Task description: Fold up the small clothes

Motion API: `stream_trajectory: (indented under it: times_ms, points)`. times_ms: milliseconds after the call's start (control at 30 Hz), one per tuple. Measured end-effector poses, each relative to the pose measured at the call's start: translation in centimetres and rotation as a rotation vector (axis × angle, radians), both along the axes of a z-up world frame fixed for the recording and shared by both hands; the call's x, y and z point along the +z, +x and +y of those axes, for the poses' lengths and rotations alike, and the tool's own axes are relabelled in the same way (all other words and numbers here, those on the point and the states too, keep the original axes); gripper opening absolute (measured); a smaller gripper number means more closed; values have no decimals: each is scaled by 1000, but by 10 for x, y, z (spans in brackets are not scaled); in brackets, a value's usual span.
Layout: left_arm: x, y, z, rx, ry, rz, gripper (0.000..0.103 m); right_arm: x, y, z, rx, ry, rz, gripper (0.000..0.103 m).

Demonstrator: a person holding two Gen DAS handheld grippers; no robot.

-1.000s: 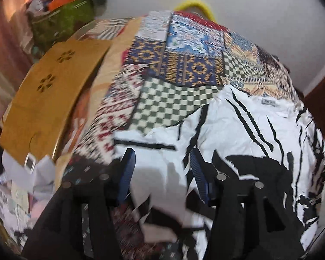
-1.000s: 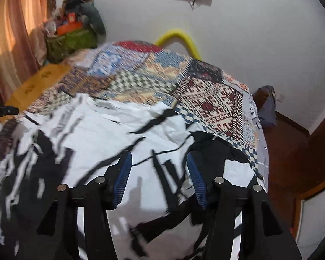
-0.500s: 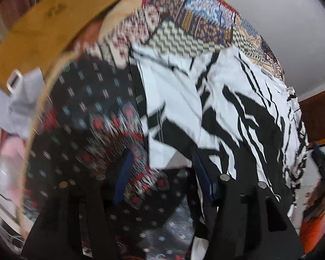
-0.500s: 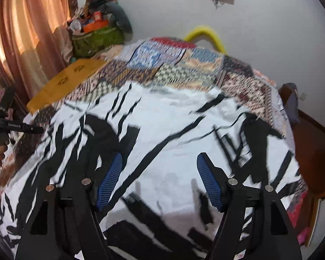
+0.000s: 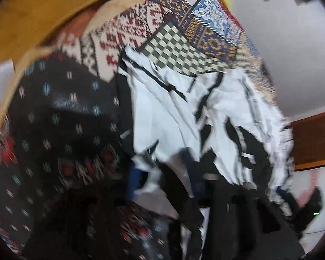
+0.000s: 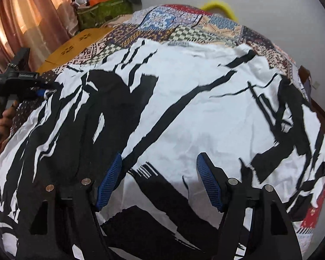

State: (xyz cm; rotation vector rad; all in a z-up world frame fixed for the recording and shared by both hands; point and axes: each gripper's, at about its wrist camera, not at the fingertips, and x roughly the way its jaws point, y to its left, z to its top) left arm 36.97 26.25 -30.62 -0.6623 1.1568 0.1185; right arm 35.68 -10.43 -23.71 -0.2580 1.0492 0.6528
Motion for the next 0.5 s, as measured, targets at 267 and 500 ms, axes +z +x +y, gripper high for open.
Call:
stream_trajectory:
  times_ms: [267,500]
  points:
    - [52,9,-2,-25,253,-76,2,-6,-1,-4,-14,19,29,68]
    - [135,27,-68,-194,494,-251,2,-8,-2,-4,-6,25,32,68]
